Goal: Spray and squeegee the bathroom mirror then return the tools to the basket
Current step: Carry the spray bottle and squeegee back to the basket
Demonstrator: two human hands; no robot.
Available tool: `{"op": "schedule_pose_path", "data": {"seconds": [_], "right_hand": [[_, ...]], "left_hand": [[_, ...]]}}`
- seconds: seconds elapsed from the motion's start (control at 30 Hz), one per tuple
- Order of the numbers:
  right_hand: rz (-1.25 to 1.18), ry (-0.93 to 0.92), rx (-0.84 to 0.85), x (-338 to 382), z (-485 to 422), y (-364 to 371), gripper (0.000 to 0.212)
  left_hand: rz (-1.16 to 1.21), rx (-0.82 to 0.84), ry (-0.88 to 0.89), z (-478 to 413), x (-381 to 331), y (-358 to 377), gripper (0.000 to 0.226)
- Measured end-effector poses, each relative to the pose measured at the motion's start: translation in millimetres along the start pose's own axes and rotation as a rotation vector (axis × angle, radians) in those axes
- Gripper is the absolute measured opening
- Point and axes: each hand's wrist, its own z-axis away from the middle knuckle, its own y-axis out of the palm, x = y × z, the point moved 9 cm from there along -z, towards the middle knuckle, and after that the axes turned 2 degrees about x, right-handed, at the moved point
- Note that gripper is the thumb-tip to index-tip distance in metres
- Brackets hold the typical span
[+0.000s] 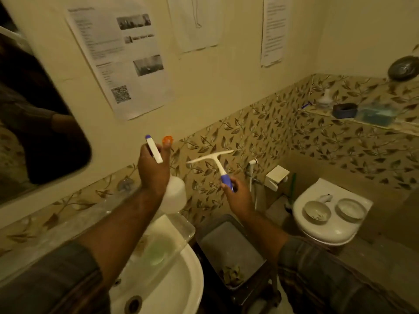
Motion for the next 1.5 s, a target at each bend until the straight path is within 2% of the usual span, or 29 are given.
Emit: {"op": "schedule_pose_path", "data": {"seconds": [0.1,0.23,0.4,0.57,0.63,0.77,0.9,1.03,1.2,1.3,1.5], "right_hand": [[0.018,0.125,0.028,-62.9,-4.4,-10.7,0.035],[0.066,0.25,0.071,-140.0,-12.6,-19.9,0.043],[0.149,0.367,0.178,-222.3,-27.2,-19.5,0.041],[0.262,0.492,0.278,-310.0,-29.1,-18.2,0.043],[0.305,0.49,0.292,-336.9,-27.5,-14.8,0.045],[0.271,0.547,0.355,-388.3,-18.5,5.2,0.047],[0.204,0.556,0.419,-424.9,-15.0,26.2,0.038],[0.225,0.574,0.345,-452.7,-20.8,31.5,0.034],[0.261,0.531,0.309,-469.5,-35.1,39.4,0.039],[0.297,0.517,0.296,-480.8,-38.5,42.7,0.039],[0.334,0.518,0.242,-501.8,-37.5,40.8,0.033]], "left_hand": [[-0.003,0.036,-0.057,18.9,41.0,47.6,0.036],[-0.087,0.093,-0.046,48.9,92.6,104.7,0.036],[-0.215,0.122,-0.162,81.5,182.9,163.3,0.054],[-0.317,0.165,-0.232,107.7,275.7,203.5,0.061],[-0.316,0.18,-0.262,117.9,304.4,212.3,0.058],[-0.386,0.139,-0.302,143.7,353.6,221.7,0.056],[-0.386,0.165,-0.5,172.4,410.6,230.3,0.075],[-0.628,0.107,-0.301,180.2,420.8,237.2,0.066],[-0.665,0.122,-0.201,185.9,439.2,245.2,0.057],[-0.588,0.191,-0.333,192.4,460.9,250.5,0.063],[-0.584,0.213,-0.376,206.3,487.1,255.2,0.076]]}}
